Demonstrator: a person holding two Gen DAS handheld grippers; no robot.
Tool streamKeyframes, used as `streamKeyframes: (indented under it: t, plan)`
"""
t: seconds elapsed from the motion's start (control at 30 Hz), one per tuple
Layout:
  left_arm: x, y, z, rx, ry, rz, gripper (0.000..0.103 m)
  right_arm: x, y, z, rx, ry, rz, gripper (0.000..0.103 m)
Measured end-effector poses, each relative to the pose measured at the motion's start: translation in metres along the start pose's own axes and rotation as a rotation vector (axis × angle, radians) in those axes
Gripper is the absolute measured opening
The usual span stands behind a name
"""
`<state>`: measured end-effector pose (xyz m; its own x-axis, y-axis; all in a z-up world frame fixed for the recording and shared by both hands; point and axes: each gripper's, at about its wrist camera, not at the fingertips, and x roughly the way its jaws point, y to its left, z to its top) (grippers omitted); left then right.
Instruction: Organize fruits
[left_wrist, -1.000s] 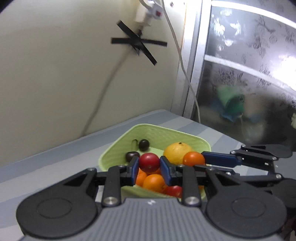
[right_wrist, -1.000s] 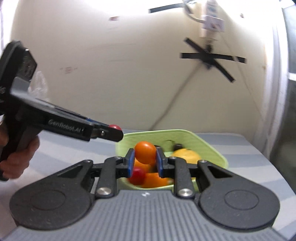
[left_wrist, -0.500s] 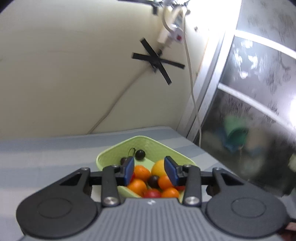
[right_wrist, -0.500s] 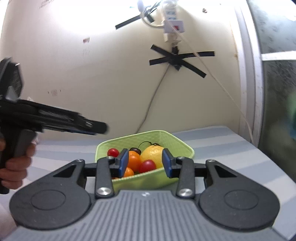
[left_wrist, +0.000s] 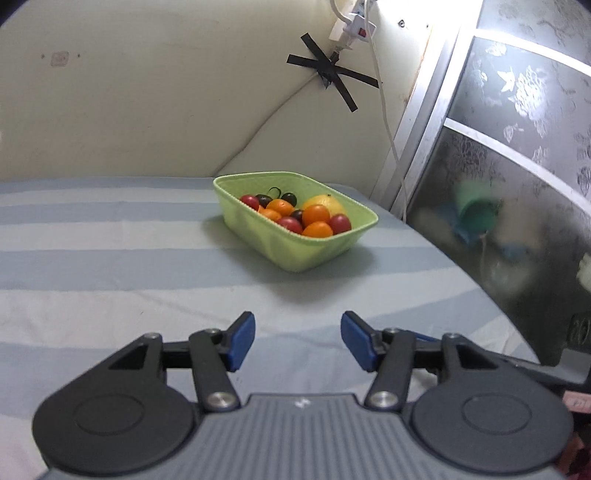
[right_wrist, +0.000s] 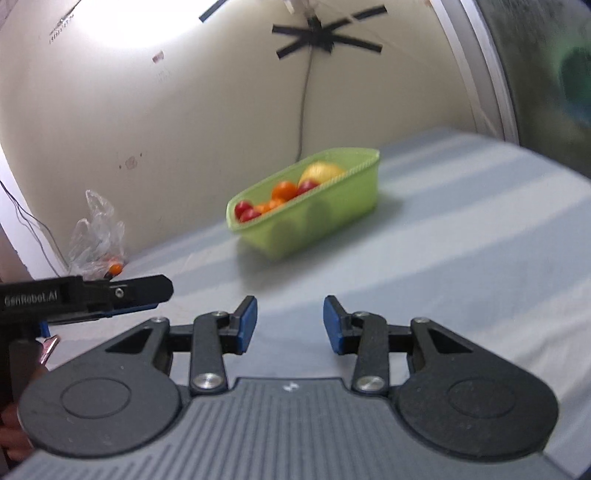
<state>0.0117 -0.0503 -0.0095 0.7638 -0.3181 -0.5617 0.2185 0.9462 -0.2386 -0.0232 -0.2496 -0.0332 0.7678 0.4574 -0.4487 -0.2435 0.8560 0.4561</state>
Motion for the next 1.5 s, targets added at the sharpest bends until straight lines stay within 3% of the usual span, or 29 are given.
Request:
streamKeyframes:
  t: [0.2,0.5,0.57,0.63,0.67,0.9,1.13,1.5]
  plan:
    - [-0.012,0.0,-0.016,0.006,0.006,0.08,0.061,-0.011,0.015,-0.008,-0.014,0.006,0.001,0.05]
    - [-0.016,0.009,-0.034,-0.023,0.06,0.172,0.063,-0.013,0.023,-0.011,0.029,0.057,0.026,0.05]
    - [-0.017,0.008,-0.035,-0.018,0.065,0.19,0.068,-0.013,0.027,-0.015,0.018,0.072,0.029,0.05]
    - [-0.018,0.007,-0.036,-0.013,0.058,0.202,0.084,-0.013,0.031,-0.018,0.005,0.081,0.032,0.05]
    - [-0.02,0.006,-0.037,-0.01,0.049,0.214,0.087,-0.013,0.033,-0.019,-0.001,0.085,0.033,0.05]
    - [-0.025,0.007,-0.036,0.0,0.029,0.272,0.098,-0.014,0.037,-0.021,-0.002,0.089,0.033,0.05]
    - [-0.023,0.005,-0.038,0.009,0.039,0.309,0.103,-0.015,0.036,-0.022,0.002,0.091,0.031,0.051]
    - [-0.024,-0.005,-0.035,0.108,-0.005,0.407,0.103,-0.016,0.034,-0.024,0.018,0.087,0.029,0.051]
